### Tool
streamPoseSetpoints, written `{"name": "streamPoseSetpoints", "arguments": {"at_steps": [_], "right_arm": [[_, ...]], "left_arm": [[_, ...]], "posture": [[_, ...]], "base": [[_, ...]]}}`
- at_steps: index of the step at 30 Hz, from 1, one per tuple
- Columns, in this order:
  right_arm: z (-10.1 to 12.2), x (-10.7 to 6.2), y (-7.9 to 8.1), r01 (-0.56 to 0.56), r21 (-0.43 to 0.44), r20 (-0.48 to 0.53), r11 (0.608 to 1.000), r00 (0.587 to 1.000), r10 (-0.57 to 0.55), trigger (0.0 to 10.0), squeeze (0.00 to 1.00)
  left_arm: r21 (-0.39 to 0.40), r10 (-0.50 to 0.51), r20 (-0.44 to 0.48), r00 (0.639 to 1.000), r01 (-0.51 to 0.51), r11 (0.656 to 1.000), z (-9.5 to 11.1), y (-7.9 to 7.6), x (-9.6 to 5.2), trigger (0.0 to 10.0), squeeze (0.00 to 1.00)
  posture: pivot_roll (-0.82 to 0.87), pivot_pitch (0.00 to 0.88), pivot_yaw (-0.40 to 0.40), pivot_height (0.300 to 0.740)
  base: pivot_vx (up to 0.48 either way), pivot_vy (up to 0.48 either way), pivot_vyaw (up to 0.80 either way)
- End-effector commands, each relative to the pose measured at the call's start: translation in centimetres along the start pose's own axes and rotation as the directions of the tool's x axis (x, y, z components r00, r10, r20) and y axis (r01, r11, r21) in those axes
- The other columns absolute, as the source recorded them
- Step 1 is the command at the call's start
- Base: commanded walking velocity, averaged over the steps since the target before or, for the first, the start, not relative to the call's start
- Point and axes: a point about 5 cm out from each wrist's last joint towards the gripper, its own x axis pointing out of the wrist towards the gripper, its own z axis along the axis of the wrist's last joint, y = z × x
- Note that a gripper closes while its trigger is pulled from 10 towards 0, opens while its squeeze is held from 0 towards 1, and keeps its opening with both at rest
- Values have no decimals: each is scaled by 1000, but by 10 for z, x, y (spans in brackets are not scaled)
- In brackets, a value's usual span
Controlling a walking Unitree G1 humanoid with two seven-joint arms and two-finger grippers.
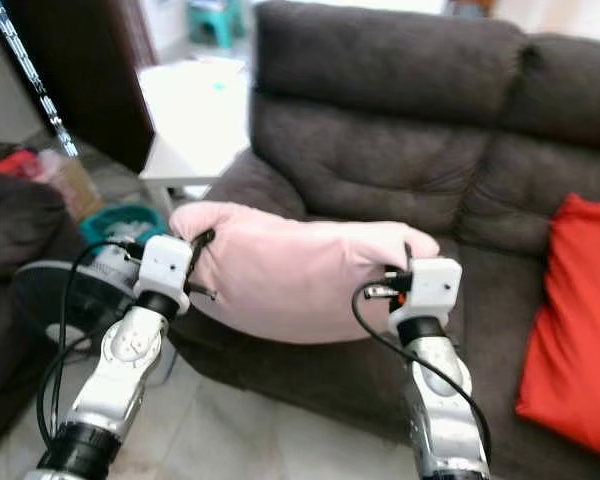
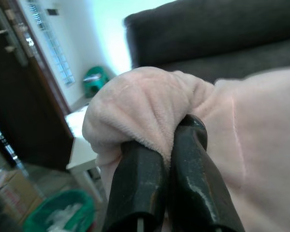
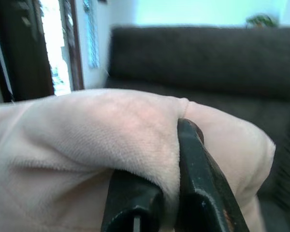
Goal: Move the pillow to the sofa from floor
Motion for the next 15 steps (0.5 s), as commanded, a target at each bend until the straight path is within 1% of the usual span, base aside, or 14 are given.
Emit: {"name": "streamPoseSetpoints", "arguments": {"at_steps": [1, 8, 12, 15], "right_arm": [[7, 2, 5, -22, 11, 36, 1000, 999, 21, 10000, 0], [6, 3, 5, -24, 9, 31, 1000, 999, 23, 10000, 0], [3, 4, 3, -1, 20, 12, 1000, 1000, 1, 10000, 0], [3, 5, 3, -1, 23, 9, 1000, 1000, 0, 10000, 0]], "left_arm": [[0, 18, 50, 999, -18, 1000, 11, 6, 5, 10000, 0], [-4, 13, 51, 999, -13, 1000, 11, 5, 5, 10000, 0], [-4, 7, 52, 999, -7, 1000, 11, 5, 6, 10000, 0], [-4, 6, 52, 999, -5, 1000, 11, 5, 6, 10000, 0]], "posture": [[67, 34, -42, 740], [72, 36, -44, 740], [74, 37, -43, 740], [74, 38, -43, 740]], "base": [[330, 0, 0], [337, 0, 0], [347, 0, 0], [346, 0, -735]]}}
